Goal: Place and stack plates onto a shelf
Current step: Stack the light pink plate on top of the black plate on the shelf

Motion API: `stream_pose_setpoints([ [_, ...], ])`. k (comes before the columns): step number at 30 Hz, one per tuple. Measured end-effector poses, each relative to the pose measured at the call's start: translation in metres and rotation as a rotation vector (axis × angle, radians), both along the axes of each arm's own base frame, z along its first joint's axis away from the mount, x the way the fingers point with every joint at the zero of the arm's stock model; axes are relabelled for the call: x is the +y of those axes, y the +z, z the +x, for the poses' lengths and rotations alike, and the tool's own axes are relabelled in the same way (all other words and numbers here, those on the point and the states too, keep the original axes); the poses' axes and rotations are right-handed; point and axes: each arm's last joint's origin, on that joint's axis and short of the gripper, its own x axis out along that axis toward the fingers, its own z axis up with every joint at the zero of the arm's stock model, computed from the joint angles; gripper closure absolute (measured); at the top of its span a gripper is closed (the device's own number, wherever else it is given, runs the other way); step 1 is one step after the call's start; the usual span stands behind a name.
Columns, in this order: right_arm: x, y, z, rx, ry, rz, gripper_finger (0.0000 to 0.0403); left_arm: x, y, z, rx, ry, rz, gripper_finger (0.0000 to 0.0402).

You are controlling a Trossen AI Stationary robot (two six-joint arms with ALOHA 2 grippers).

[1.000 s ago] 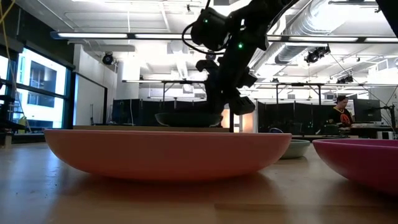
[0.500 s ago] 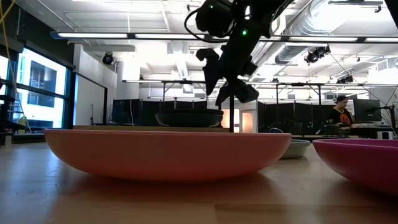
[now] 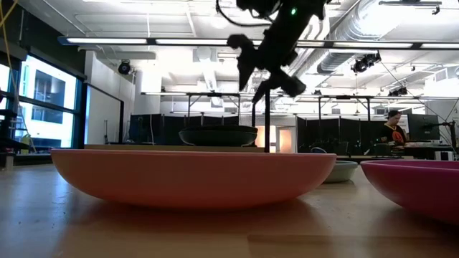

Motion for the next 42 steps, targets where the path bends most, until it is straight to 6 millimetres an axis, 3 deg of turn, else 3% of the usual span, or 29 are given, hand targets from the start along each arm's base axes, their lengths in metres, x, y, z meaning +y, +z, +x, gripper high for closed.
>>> stream_pose_setpoints([
  [8,0.026,0.036,-0.015,0.109,0.401,-0.080,0.0238,-0.006,-0.015,0.006,0.007,-0.290,-0.202,0.0234],
  [13,0.041,0.061,-0.036,0.180,0.677,-0.140,0.0238,-0.012,-0.020,0.008,-0.013,-0.488,-0.392,0.0234],
  [16,0.049,0.068,-0.056,0.272,0.847,-0.116,0.0238,-0.013,-0.020,0.009,-0.064,-0.521,-0.498,0.0234],
  [22,0.067,0.058,-0.111,0.507,1.065,-0.032,0.0238,-0.010,-0.021,0.011,-0.184,-0.439,-0.685,0.0234],
  [26,0.076,0.035,-0.148,0.473,1.129,0.011,0.0238,-0.012,-0.023,0.019,-0.196,-0.443,-0.776,0.0234],
  [30,0.083,0.013,-0.170,0.277,1.132,0.016,0.0238,-0.018,-0.031,0.035,-0.245,-0.474,-0.802,0.0234],
  [35,0.092,0.001,-0.176,-0.008,1.136,0.002,0.0238,-0.031,-0.059,0.061,-0.408,-0.567,-0.809,0.0234],
  [39,0.100,0.001,-0.170,-0.041,1.142,0.025,0.0238,-0.041,-0.089,0.072,-0.426,-0.593,-0.904,0.0234],
  [42,0.110,0.008,-0.157,-0.033,1.163,0.028,0.0238,-0.046,-0.094,0.074,-0.417,-0.608,-0.947,0.0234],
])
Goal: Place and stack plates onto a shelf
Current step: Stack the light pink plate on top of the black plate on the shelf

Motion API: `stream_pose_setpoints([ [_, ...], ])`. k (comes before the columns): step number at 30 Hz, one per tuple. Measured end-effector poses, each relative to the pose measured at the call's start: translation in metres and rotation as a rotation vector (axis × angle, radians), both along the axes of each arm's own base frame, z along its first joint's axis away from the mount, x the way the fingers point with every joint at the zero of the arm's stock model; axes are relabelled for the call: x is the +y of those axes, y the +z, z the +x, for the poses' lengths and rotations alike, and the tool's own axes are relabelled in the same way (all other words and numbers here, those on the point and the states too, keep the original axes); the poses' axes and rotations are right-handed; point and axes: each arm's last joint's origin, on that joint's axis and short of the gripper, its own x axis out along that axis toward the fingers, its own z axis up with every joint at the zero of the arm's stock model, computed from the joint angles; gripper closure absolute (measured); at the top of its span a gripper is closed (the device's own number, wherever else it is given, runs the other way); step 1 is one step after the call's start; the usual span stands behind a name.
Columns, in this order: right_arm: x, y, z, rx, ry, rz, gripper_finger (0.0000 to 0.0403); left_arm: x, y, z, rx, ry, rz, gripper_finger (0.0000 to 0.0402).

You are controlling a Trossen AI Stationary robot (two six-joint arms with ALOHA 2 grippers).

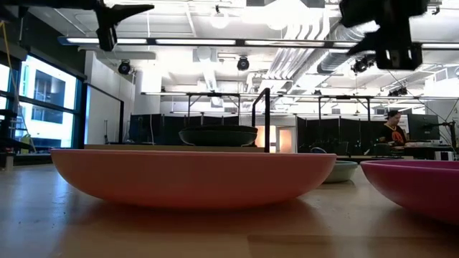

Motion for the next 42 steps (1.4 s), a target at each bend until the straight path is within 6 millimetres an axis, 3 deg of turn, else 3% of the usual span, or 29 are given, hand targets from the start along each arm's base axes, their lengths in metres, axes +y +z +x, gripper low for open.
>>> stream_pose_setpoints([
  [4,0.016,0.001,0.027,0.052,0.092,-0.013,0.0238,-0.001,0.000,-0.001,-0.006,0.002,0.000,0.0234],
  [9,0.035,-0.022,0.061,0.199,0.154,0.060,0.0238,-0.001,0.005,-0.006,-0.024,-0.008,0.044,0.0234],
  [17,0.070,-0.047,0.099,0.381,0.035,0.080,0.0238,0.003,0.012,-0.017,-0.032,0.022,0.254,0.0234],
  [22,0.070,-0.054,0.116,0.547,-0.065,-0.009,0.0238,0.004,0.013,-0.025,-0.019,0.003,0.316,0.0234],
  [28,0.073,-0.070,0.137,0.595,-0.064,-0.001,0.0238,0.006,0.016,-0.034,-0.020,0.013,0.399,0.0234],
  [34,0.066,-0.085,0.143,0.640,-0.094,-0.022,0.0238,0.008,0.019,-0.040,-0.044,0.026,0.422,0.0234],
  [42,0.061,-0.086,0.146,0.615,-0.109,-0.068,0.0238,0.009,0.019,-0.041,-0.032,0.063,0.416,0.0234],
])
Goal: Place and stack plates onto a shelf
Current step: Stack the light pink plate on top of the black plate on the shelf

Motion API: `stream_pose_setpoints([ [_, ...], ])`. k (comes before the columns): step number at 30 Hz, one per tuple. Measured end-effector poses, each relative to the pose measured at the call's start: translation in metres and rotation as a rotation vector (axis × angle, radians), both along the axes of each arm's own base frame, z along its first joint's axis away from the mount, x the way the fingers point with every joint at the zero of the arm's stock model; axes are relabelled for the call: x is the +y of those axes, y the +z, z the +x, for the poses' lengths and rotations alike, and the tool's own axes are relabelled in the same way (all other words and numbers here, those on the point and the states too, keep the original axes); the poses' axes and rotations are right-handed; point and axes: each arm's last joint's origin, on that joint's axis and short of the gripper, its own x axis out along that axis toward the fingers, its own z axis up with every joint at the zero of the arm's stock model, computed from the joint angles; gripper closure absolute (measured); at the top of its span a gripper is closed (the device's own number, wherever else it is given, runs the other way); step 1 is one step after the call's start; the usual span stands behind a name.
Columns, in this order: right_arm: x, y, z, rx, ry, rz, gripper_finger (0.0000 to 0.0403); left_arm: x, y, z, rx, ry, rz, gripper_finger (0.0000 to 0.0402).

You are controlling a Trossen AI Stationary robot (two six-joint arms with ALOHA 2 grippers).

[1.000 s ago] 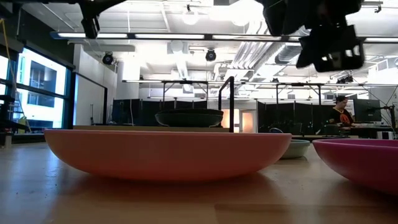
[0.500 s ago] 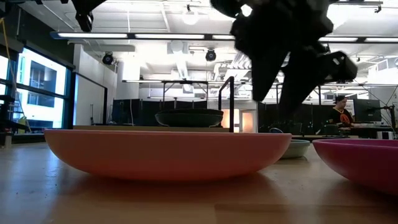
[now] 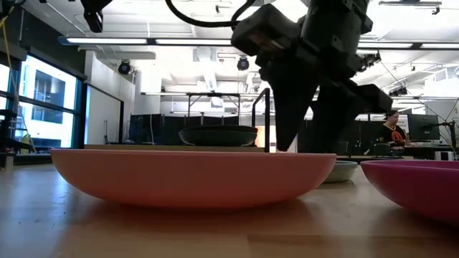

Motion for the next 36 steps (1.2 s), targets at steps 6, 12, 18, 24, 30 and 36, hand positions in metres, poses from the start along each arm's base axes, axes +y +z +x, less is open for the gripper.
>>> stream_pose_setpoints([
  [6,-0.001,-0.004,0.002,0.006,-0.007,-0.009,0.0238,0.001,0.000,0.000,0.004,0.040,-0.003,0.0234],
  [12,0.000,-0.013,0.003,0.027,-0.023,-0.002,0.0256,0.002,0.000,0.000,0.005,0.055,-0.007,0.0234],
  [18,-0.002,-0.013,0.007,0.002,-0.051,0.015,0.0364,0.004,0.000,-0.001,0.007,0.124,-0.024,0.0234],
  [24,-0.003,0.017,0.011,-0.075,-0.061,0.038,0.0395,0.005,0.004,-0.002,-0.026,0.163,-0.027,0.0234],
  [30,-0.009,0.069,0.020,-0.222,-0.084,-0.049,0.0402,0.007,0.019,-0.009,-0.185,0.176,-0.062,0.0234],
  [36,-0.020,0.077,0.029,-0.267,-0.082,-0.032,0.0400,0.009,0.030,-0.017,-0.281,0.219,-0.005,0.0234],
])
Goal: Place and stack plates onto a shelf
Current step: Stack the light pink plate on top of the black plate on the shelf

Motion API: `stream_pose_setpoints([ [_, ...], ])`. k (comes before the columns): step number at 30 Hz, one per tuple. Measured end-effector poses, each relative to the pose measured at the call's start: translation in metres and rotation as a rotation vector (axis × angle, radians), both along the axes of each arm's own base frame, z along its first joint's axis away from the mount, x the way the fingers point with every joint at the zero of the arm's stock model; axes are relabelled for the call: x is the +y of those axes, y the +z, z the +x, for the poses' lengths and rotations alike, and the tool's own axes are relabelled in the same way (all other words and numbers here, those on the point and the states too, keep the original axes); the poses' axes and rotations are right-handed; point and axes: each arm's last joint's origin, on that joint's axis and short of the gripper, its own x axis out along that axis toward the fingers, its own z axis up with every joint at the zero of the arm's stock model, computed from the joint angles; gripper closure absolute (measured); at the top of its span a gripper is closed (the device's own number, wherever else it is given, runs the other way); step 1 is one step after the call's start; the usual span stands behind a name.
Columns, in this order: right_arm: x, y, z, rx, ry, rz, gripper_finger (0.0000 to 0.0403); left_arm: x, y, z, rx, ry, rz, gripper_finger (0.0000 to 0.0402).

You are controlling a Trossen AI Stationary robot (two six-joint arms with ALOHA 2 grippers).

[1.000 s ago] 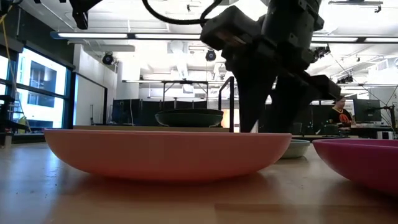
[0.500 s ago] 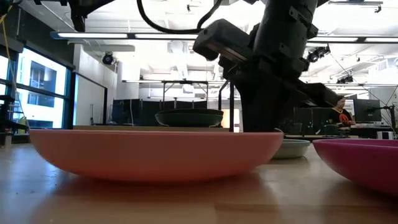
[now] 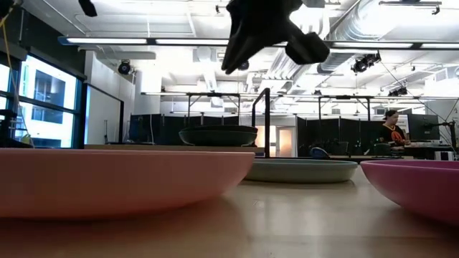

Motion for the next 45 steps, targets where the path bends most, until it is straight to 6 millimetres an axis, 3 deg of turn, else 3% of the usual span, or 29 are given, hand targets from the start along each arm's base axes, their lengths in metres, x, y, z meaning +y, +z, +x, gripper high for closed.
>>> stream_pose_setpoints([
  [7,0.013,-0.005,-0.003,0.032,0.071,0.049,0.0375,0.001,0.000,-0.002,0.008,0.007,0.006,0.0234],
  [11,0.016,-0.009,-0.003,0.059,0.106,0.086,0.0320,0.001,-0.003,-0.001,0.046,0.017,0.009,0.0234],
  [17,0.021,-0.033,0.006,0.105,0.160,0.102,0.0218,0.001,-0.005,0.000,0.062,0.019,0.004,0.0234],
  [21,0.019,-0.049,0.013,0.127,0.169,0.085,0.0190,0.001,-0.005,0.000,0.064,0.021,0.003,0.0234],
  [37,0.031,-0.105,0.027,0.170,0.168,0.045,0.0198,0.002,-0.006,0.000,0.080,0.082,-0.035,0.0234],
  [41,0.037,-0.110,0.025,0.181,0.140,0.019,0.0239,0.002,-0.006,0.000,0.082,0.083,-0.035,0.0234],
  [45,0.042,-0.112,0.021,0.196,0.086,0.013,0.0330,0.002,-0.005,0.000,0.073,0.082,-0.039,0.0234],
])
